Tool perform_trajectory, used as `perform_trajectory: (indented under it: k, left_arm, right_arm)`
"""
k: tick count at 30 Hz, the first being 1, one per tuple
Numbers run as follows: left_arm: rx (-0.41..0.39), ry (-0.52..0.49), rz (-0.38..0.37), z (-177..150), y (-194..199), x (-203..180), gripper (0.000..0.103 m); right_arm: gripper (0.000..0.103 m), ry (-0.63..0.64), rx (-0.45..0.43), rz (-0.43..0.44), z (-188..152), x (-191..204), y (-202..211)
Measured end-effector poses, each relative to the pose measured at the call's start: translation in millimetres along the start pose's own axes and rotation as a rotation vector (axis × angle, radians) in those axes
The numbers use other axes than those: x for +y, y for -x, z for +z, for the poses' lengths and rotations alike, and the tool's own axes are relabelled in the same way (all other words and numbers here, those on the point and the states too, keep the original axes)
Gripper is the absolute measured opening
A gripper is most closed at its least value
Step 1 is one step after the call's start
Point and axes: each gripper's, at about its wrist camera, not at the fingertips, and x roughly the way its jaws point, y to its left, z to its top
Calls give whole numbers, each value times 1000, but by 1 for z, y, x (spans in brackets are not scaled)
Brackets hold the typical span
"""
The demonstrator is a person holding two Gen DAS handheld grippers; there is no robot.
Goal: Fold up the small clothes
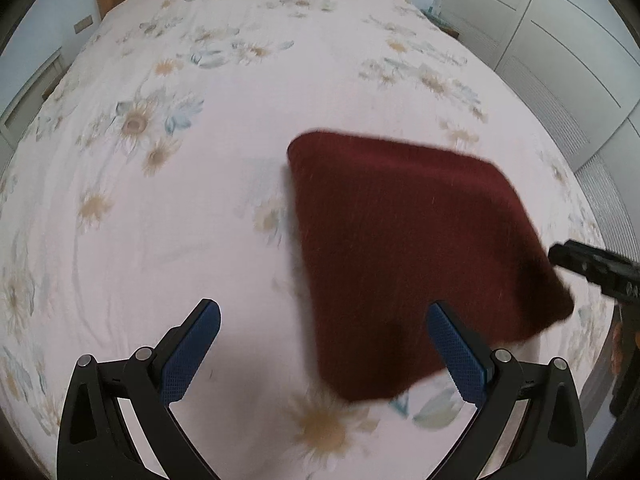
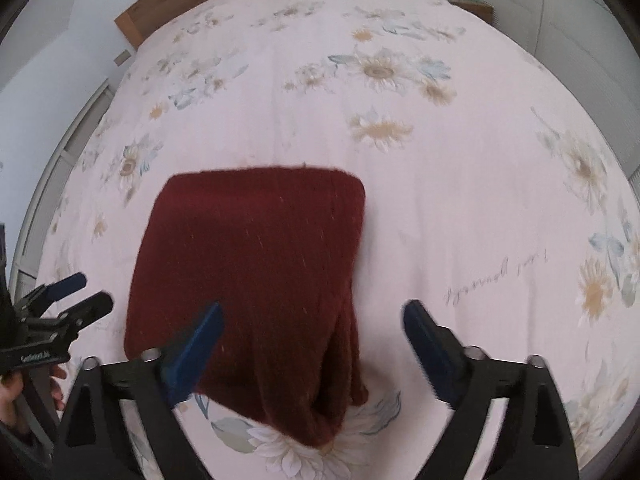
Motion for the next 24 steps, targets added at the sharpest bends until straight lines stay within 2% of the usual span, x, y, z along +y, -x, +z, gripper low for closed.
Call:
perform_trajectory:
  k: [2, 5, 9, 13, 16, 20, 23, 24]
  left_arm:
    - [-2, 15, -22, 15, -6, -5, 102]
    - [4, 10, -7, 34, -19, -16, 102]
    - [60, 7, 16, 41, -46, -23, 102]
    - [143, 22, 25, 32, -80, -20, 102]
    - [165, 20, 12, 21, -95, -15, 102]
    - [122, -5, -6, 7, -101, -10, 103]
    - [102, -22, -10, 0, -103, -10, 103]
    - [165, -26, 69, -1, -104, -8, 103]
  right_arm:
    - [103, 17, 2, -6, 8, 4, -5]
    - [103, 15, 45, -3, 12, 6, -24]
    - [103, -1, 119, 37, 0, 6, -58]
    - [103, -11, 155, 35, -12, -1, -83]
    - [103, -18, 151, 66, -19, -10, -94]
    - [103, -73, 155, 162, -28, -24, -110]
    - [102, -82, 135, 177, -33, -27, -113]
    - [101, -79, 133, 172, -33, -26, -112]
